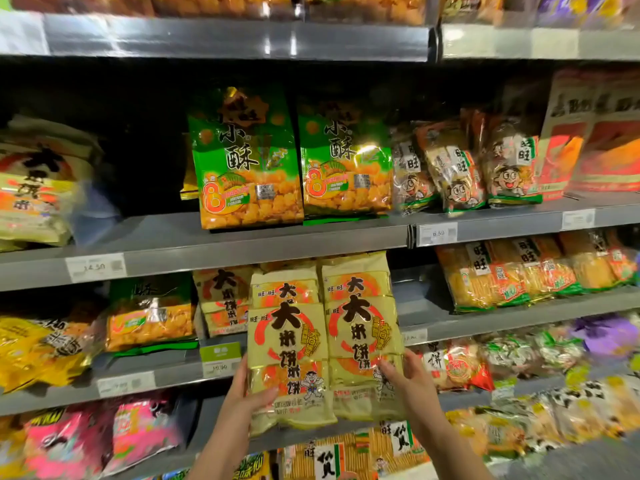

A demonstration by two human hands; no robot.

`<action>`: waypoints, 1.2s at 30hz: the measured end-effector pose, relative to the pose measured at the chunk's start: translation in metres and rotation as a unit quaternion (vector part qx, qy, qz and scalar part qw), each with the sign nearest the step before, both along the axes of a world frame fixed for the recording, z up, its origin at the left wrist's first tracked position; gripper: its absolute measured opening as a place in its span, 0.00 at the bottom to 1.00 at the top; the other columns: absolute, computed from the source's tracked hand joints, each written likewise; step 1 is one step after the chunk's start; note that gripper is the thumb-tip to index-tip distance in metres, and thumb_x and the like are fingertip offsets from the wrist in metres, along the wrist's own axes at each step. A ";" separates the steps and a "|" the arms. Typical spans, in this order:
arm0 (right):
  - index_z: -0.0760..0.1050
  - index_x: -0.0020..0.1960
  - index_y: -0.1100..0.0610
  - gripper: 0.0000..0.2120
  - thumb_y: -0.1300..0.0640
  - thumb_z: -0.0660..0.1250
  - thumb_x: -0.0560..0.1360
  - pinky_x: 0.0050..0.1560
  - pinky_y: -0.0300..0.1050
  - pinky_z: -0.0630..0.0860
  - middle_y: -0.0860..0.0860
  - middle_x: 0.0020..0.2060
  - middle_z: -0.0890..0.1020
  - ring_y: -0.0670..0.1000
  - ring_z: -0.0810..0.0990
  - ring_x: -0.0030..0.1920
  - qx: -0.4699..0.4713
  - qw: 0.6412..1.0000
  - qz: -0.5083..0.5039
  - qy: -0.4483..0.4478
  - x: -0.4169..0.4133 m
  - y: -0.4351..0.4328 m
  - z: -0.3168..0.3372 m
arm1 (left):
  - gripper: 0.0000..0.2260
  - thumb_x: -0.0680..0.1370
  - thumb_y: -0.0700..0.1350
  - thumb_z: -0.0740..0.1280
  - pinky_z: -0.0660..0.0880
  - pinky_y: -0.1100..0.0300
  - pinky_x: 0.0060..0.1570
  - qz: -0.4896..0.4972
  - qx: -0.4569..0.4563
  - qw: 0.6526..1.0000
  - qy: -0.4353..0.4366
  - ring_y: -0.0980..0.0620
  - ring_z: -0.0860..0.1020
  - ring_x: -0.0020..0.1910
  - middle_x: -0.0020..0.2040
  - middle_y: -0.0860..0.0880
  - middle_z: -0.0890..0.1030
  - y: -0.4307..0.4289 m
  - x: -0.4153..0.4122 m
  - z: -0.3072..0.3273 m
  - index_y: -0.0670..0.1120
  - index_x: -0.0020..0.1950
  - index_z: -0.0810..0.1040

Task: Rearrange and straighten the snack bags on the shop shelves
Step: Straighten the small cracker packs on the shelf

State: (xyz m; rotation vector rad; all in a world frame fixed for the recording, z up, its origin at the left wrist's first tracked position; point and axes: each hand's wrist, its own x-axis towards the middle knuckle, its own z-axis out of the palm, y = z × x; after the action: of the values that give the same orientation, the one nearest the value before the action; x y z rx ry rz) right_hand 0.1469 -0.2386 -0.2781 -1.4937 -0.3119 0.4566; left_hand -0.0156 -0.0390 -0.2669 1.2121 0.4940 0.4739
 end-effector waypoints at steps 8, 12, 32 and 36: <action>0.70 0.63 0.55 0.25 0.51 0.71 0.68 0.63 0.56 0.73 0.52 0.58 0.78 0.53 0.76 0.61 0.001 1.000 -0.009 -0.014 0.057 0.045 0.015 | 0.41 0.70 0.34 0.71 0.66 0.48 0.65 0.032 0.045 0.998 0.019 0.51 0.70 0.60 0.65 0.56 0.69 0.034 0.072 0.000 0.61 0.73 0.56; 0.67 0.66 0.53 0.36 0.45 0.75 0.63 0.61 0.62 0.73 0.53 0.61 0.77 0.56 0.76 0.62 0.027 1.000 -0.009 -0.007 0.079 0.066 0.008 | 0.38 0.73 0.36 0.69 0.67 0.52 0.62 0.049 0.092 0.994 0.029 0.54 0.68 0.61 0.65 0.59 0.66 0.042 0.095 -0.003 0.62 0.73 0.54; 0.60 0.68 0.56 0.31 0.55 0.72 0.71 0.57 0.54 0.76 0.52 0.59 0.77 0.52 0.79 0.53 -0.147 0.968 -0.196 -0.052 0.080 0.125 -0.022 | 0.19 0.71 0.55 0.70 0.62 0.62 0.24 0.277 0.320 0.852 0.309 0.48 0.71 0.26 0.26 0.49 0.72 0.044 0.131 -0.038 0.43 0.40 0.65; 0.63 0.69 0.52 0.26 0.57 0.68 0.74 0.47 0.38 0.73 0.48 0.64 0.72 0.42 0.74 0.46 -0.220 0.952 -0.147 -0.155 0.059 0.121 -0.038 | 0.13 0.72 0.47 0.71 0.60 0.65 0.25 0.266 0.416 0.830 0.260 0.52 0.69 0.26 0.29 0.51 0.71 0.045 0.127 -0.055 0.45 0.34 0.70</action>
State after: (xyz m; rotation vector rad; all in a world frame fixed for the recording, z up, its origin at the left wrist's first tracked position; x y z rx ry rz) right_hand 0.2060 -0.1177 -0.3159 -2.0192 -0.2349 0.0452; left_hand 0.1111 0.0061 -0.3219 2.0803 1.1919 0.8926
